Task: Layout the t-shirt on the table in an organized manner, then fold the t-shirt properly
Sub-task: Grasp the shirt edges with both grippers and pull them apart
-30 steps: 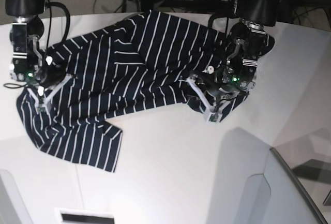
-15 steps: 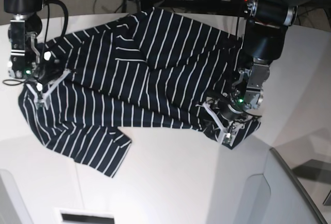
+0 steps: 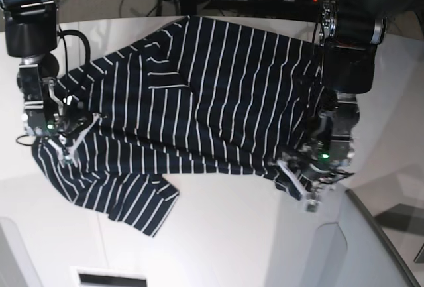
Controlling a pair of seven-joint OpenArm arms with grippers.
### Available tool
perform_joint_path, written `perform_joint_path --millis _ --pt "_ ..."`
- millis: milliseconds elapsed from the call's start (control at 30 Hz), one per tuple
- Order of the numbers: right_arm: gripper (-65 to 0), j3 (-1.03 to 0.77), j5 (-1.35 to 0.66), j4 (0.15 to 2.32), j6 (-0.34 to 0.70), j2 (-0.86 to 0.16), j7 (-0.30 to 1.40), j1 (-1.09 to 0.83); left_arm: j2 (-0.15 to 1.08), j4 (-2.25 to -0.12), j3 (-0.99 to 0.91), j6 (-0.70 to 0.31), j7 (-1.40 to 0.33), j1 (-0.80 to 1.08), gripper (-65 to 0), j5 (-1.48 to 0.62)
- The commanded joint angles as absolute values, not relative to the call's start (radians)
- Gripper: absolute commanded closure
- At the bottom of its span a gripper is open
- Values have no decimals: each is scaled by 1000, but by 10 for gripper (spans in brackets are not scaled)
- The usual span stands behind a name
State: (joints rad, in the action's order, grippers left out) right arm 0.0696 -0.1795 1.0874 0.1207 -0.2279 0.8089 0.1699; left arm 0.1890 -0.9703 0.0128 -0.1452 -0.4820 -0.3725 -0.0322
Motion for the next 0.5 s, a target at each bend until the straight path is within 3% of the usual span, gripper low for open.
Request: perform_joint_path --millis 0,267,467 --pt "-15 67 -186 1093 120 -249 809 191 200 -1061 -22 -139 -483 -375 -334 -36" --pt "-15 68 -186 1090 122 -260 776 240 171 -1581 -51 -140 -713 -170 -334 -36" --pt "-15 70 -186 1096 139 -255 750 271 84 -1662 -50 -140 -716 12 -334 -25"
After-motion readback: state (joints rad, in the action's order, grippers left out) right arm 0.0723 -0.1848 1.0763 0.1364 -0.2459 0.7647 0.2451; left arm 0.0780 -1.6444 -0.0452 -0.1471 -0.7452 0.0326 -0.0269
